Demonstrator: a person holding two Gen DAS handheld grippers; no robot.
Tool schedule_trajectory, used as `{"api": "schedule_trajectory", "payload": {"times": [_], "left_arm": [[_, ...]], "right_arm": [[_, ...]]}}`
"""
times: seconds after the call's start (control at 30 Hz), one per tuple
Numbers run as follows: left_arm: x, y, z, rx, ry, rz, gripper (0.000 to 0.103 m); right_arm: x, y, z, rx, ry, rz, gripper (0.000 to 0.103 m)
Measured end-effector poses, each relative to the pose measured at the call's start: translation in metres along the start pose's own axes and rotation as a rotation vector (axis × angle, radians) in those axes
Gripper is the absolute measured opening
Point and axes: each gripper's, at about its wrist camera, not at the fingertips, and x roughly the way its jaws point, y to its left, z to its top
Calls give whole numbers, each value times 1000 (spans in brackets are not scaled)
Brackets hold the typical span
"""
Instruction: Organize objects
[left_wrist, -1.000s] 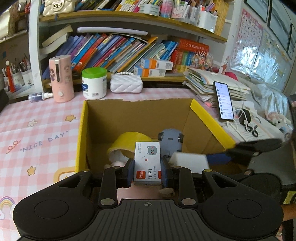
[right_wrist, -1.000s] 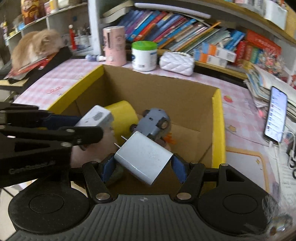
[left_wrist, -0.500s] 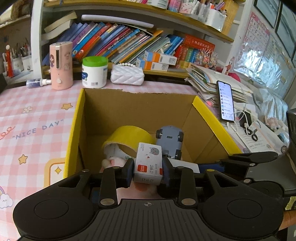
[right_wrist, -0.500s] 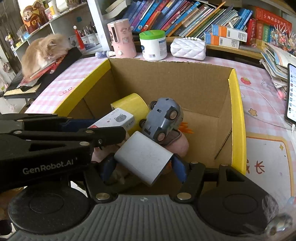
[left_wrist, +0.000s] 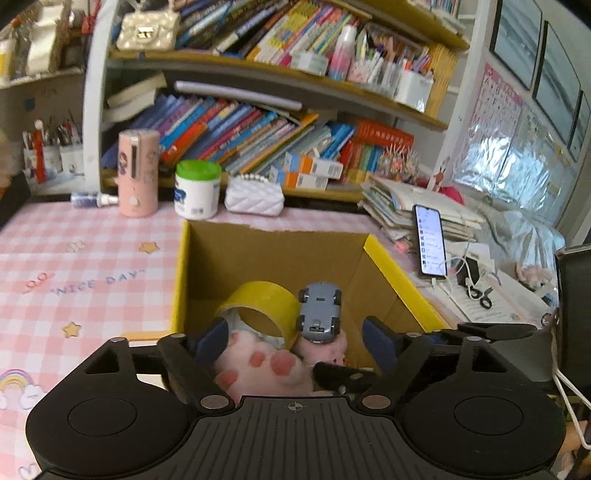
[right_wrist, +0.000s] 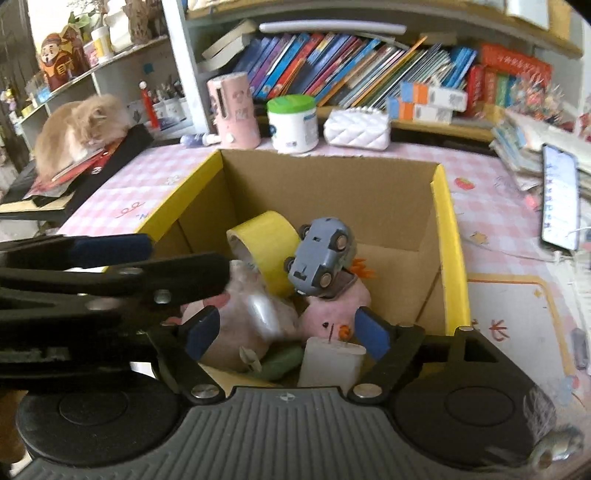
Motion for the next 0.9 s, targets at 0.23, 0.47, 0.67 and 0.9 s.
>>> {"api": "schedule_trajectory", "payload": {"times": [0.23,0.47,0.67,0.9], "left_arm": [[-43,21,-13,-58,-62,87,87],[-83,51,-35,-96,-66,194,88],[-110,69,-55,-104,-38,294,94],[-141,80,-73,-67,-45,366,99]], "right_arm": [[-28,19,-13,31,-108,-126,82],[-52,52,-27,64,-186,-235,89],[-66,88,-47,78,-200,-292,97],[-73,124,-73,110,-151,-313,103]]}}
